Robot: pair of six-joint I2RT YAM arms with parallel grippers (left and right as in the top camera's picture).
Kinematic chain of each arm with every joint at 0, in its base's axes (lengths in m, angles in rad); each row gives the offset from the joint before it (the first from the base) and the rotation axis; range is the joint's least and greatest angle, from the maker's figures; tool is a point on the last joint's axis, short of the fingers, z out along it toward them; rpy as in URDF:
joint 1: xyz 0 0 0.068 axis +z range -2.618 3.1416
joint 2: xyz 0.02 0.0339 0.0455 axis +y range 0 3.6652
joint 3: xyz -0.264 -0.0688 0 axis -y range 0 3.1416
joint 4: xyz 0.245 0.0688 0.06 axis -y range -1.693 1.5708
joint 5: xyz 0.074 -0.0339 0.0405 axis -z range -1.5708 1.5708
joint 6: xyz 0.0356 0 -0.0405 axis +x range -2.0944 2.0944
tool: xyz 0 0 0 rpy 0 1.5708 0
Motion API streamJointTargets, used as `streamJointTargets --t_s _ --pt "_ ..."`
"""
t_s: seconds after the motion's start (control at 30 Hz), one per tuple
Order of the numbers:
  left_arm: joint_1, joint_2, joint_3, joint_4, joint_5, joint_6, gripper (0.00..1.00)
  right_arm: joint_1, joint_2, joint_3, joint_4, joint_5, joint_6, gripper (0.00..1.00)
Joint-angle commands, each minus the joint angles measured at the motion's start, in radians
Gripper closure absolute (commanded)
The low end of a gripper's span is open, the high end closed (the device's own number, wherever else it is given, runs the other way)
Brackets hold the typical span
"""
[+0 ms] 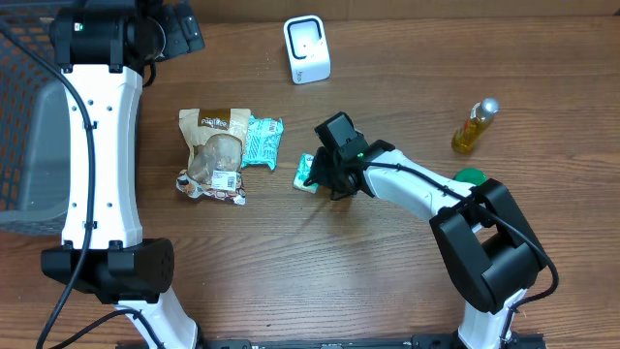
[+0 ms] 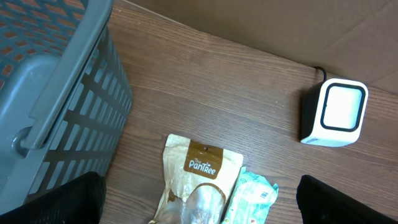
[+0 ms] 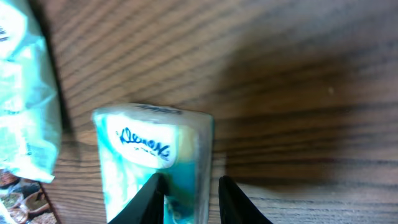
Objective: Scan the item barcode
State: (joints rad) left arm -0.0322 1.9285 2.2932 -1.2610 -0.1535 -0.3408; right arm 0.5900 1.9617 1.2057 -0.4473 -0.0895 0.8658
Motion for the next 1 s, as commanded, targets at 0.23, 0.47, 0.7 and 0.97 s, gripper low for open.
streamJointTargets --t_s 0.23,0.47,0.7,0.97 --pt "-0.001 -0.006 0.019 0.001 -0.003 -0.003 0.00 0.005 -0.016 -0.056 0.011 0.010 0.077 0.85" --pt "0.000 -0.006 0.019 0.001 -0.003 -0.003 0.01 0.003 -0.016 -0.056 -0.046 0.009 0.077 0.77" --pt "-0.001 -0.006 0.019 0.001 -0.003 -0.003 0.01 0.003 -0.016 -0.056 -0.045 0.018 0.077 0.85" --pt "-0.001 -0.006 0.019 0.001 -0.003 -0.003 0.01 0.003 -0.016 -0.059 -0.059 0.045 0.111 0.96"
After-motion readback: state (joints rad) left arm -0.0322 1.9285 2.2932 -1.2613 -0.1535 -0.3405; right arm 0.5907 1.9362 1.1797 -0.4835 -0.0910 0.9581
